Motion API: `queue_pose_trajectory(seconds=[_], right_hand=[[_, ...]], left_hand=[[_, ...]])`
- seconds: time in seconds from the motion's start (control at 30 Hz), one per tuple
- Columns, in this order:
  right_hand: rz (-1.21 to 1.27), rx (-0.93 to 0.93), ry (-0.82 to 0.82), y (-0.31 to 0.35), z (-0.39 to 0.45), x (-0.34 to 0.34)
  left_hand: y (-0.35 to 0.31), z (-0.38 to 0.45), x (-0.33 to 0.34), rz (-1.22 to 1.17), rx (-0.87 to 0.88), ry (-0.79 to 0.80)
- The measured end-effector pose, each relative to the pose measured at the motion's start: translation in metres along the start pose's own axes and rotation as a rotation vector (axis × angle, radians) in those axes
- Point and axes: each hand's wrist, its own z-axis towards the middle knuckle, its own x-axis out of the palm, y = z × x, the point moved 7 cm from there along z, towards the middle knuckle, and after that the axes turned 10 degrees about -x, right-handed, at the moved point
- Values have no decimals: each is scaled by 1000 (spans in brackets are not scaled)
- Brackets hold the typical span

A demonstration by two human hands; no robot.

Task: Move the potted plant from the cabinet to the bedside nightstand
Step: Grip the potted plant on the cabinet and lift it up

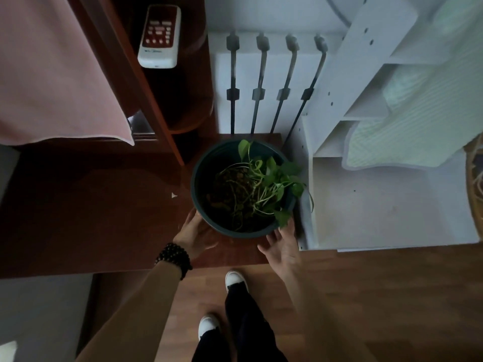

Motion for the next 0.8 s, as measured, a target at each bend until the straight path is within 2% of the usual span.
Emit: queue_pose_trajectory(seconds=[0.13,0.4,0.53,0.63,0.8], right_hand=[[-8,53,84,-2,17,8],[-70,12,243,32,36,51],[-171,74,192,42,45,57],[-169,96,130,46,56,60],[-113,141,116,47,66,71]], left_hand=[[-8,14,17,61,-58,107],[-45,24,35,36,-97,28],[-59,25,39,31,-104,-19],[-63,26,46,-1,-115,15],[-67,31,60,-11,-134,43]])
